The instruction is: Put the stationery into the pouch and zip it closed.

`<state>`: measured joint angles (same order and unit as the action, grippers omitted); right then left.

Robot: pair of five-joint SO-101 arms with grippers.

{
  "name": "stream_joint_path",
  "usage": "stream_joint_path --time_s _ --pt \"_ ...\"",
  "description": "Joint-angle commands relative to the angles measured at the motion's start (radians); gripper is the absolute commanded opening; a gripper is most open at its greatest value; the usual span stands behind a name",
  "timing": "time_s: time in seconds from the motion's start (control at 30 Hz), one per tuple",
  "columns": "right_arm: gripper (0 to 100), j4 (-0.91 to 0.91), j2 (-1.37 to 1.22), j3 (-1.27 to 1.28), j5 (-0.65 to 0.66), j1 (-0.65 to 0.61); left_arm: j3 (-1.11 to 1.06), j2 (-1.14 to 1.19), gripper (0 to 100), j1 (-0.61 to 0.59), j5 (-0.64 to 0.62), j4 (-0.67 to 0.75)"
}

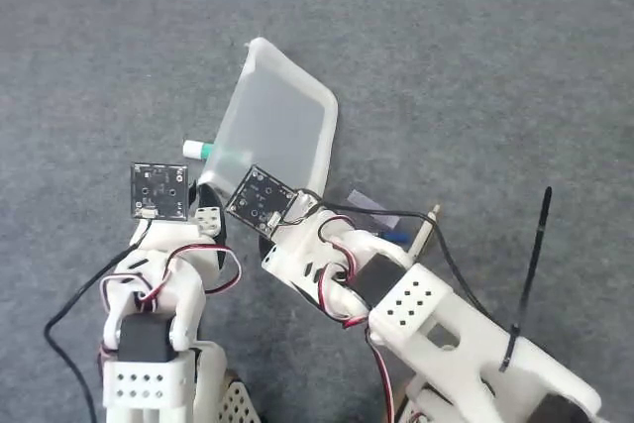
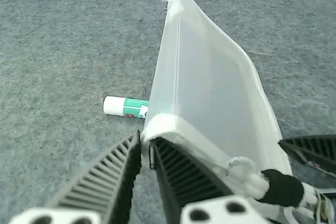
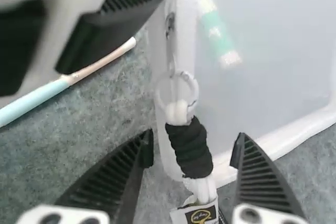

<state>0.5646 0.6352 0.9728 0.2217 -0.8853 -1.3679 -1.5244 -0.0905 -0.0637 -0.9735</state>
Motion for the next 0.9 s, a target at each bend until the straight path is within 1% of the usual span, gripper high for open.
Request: stream_joint_path --time_s 0.0,0.1,0.2,0.43,0.53,0.67,0.77,0.87 --pt "15.6 -0.024 -0.007 -0.064 0.014 0.016 0.054 -0.017 1 -0.003 -0.005 -0.006" --pt "6.9 -0.039 -0.007 -0.064 0.014 0.015 0.054 -0.017 1 -0.003 -0.005 -0.006" --pt "0.3 -0.031 0.001 -0.064 0.014 0.018 0.054 -0.017 1 -0.006 -0.005 -0.006" --pt "0.7 0.12 0.027 -0.121 0.014 0.021 0.054 -0.017 1 -0.008 -0.005 -0.006" --pt "0.7 0.183 0.108 -0.121 0.008 0.041 0.054 -0.017 1 -0.002 0.0 -0.008" --pt "0.7 0.278 0.251 -0.12 0.005 0.099 0.09 -0.017 1 0.002 0.002 -0.072" --pt "0.7 0.32 0.334 -0.095 0.005 0.117 0.099 -0.017 4 0.043 0.005 -0.097" --pt "0.7 0.328 0.395 -0.052 0.011 0.117 0.101 -0.017 11 0.063 0.005 -0.098"
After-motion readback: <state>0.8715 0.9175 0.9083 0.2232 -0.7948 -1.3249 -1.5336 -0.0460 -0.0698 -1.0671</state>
